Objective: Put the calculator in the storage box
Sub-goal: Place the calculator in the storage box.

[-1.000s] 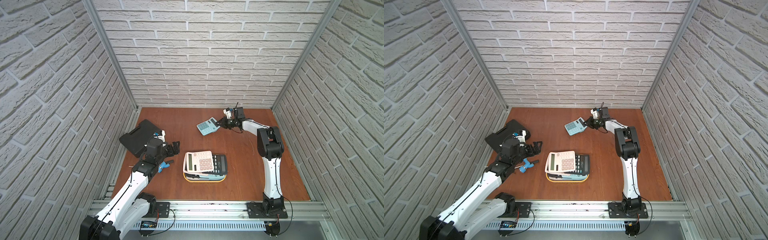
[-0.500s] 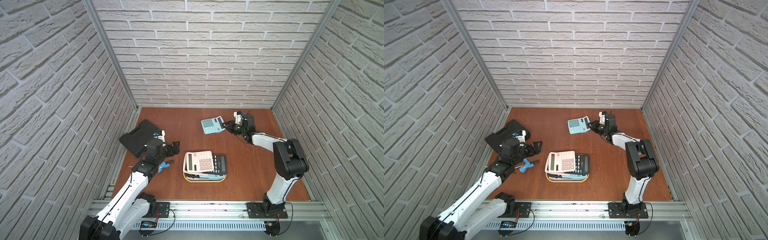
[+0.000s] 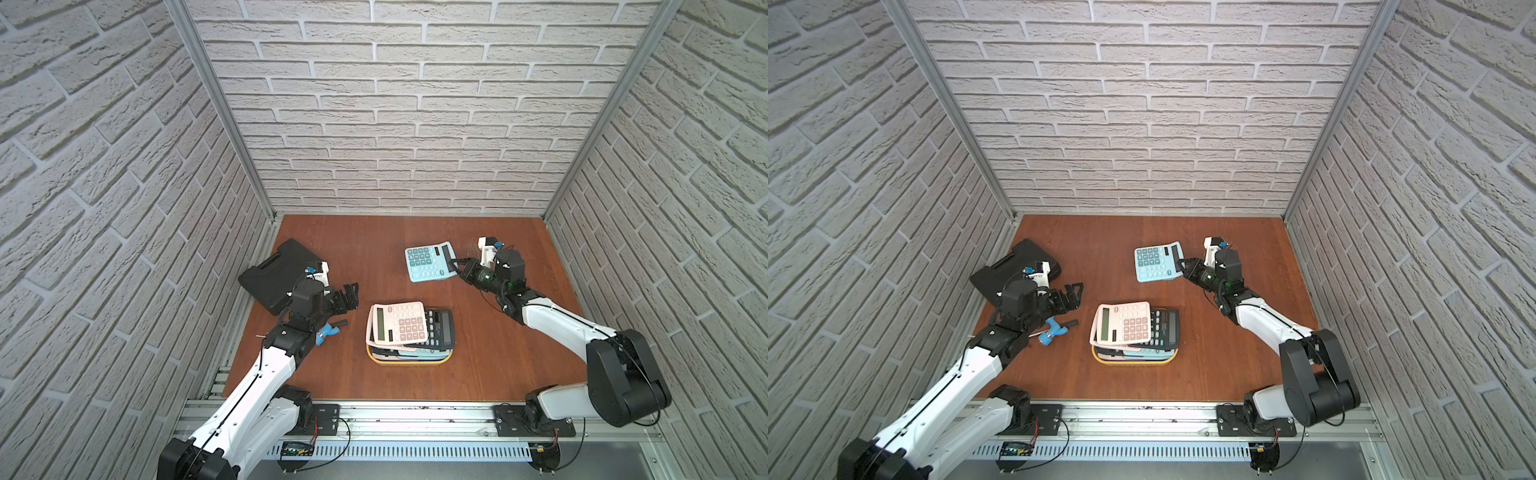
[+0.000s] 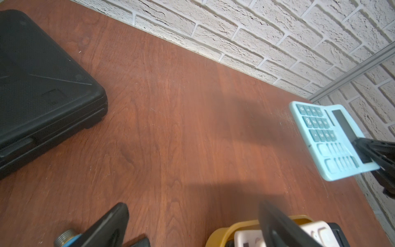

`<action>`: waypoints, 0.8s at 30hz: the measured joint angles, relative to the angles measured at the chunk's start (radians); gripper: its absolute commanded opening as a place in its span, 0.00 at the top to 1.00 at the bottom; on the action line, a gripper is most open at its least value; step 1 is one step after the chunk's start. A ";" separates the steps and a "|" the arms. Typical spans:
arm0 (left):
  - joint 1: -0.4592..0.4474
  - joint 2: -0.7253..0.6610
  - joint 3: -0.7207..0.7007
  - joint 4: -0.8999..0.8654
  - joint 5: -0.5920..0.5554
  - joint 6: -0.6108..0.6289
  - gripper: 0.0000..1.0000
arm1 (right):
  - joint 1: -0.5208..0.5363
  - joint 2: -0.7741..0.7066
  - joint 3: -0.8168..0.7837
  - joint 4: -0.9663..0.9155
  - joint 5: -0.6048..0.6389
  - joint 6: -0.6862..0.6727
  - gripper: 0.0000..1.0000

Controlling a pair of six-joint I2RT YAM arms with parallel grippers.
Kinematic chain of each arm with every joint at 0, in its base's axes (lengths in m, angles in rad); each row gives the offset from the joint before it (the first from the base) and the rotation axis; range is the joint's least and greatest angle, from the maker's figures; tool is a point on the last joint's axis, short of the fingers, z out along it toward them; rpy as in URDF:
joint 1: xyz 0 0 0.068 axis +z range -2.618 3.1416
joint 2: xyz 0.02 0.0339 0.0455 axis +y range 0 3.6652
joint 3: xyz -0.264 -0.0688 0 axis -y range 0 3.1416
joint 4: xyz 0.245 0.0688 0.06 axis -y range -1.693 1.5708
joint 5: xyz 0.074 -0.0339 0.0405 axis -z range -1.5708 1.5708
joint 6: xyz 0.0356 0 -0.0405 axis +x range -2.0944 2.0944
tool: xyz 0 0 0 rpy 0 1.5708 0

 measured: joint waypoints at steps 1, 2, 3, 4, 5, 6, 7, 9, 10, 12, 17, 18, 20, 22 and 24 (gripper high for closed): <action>0.000 0.000 0.000 0.000 0.000 0.000 0.02 | 0.013 -0.024 -0.013 -0.011 0.015 0.003 0.97; 0.000 0.000 0.000 0.000 0.000 0.000 0.02 | 0.029 -0.050 -0.025 -0.026 0.033 0.005 0.97; 0.000 0.000 0.000 0.000 -0.001 0.000 0.02 | 0.047 -0.078 -0.040 -0.042 0.052 0.007 0.97; 0.000 0.000 0.000 0.000 -0.001 0.000 0.02 | 0.063 -0.103 -0.055 -0.053 0.070 0.009 0.97; 0.000 0.000 0.000 0.000 -0.002 -0.001 0.02 | 0.080 -0.133 -0.071 -0.068 0.090 0.010 0.97; 0.000 0.000 -0.001 0.000 -0.004 -0.003 0.02 | 0.096 -0.160 -0.084 -0.088 0.110 0.011 0.97; 0.000 0.000 -0.002 0.001 -0.004 -0.004 0.02 | 0.108 -0.182 -0.093 -0.108 0.124 0.011 0.97; 0.000 0.000 -0.004 0.000 -0.005 -0.007 0.02 | 0.132 -0.231 -0.107 -0.154 0.158 0.011 0.97; 0.000 0.000 -0.005 0.000 -0.005 -0.007 0.02 | 0.140 -0.251 -0.111 -0.174 0.171 0.011 0.97; 0.000 0.000 -0.005 0.000 -0.005 -0.011 0.02 | 0.157 -0.296 -0.119 -0.218 0.202 0.012 0.97; 0.000 0.000 -0.005 0.000 -0.006 -0.015 0.02 | 0.215 -0.412 -0.164 -0.286 0.279 0.036 0.97; 0.000 0.000 -0.005 0.000 -0.007 -0.014 0.02 | 0.232 -0.434 -0.175 -0.296 0.294 0.045 0.97; 0.000 0.000 -0.005 0.000 -0.008 -0.014 0.02 | 0.265 -0.474 -0.200 -0.314 0.324 0.065 0.97; 0.000 0.000 -0.005 0.000 -0.008 -0.015 0.02 | 0.295 -0.509 -0.228 -0.331 0.351 0.090 0.97; 0.000 0.000 -0.005 0.000 -0.008 -0.014 0.02 | 0.324 -0.537 -0.254 -0.346 0.379 0.119 0.97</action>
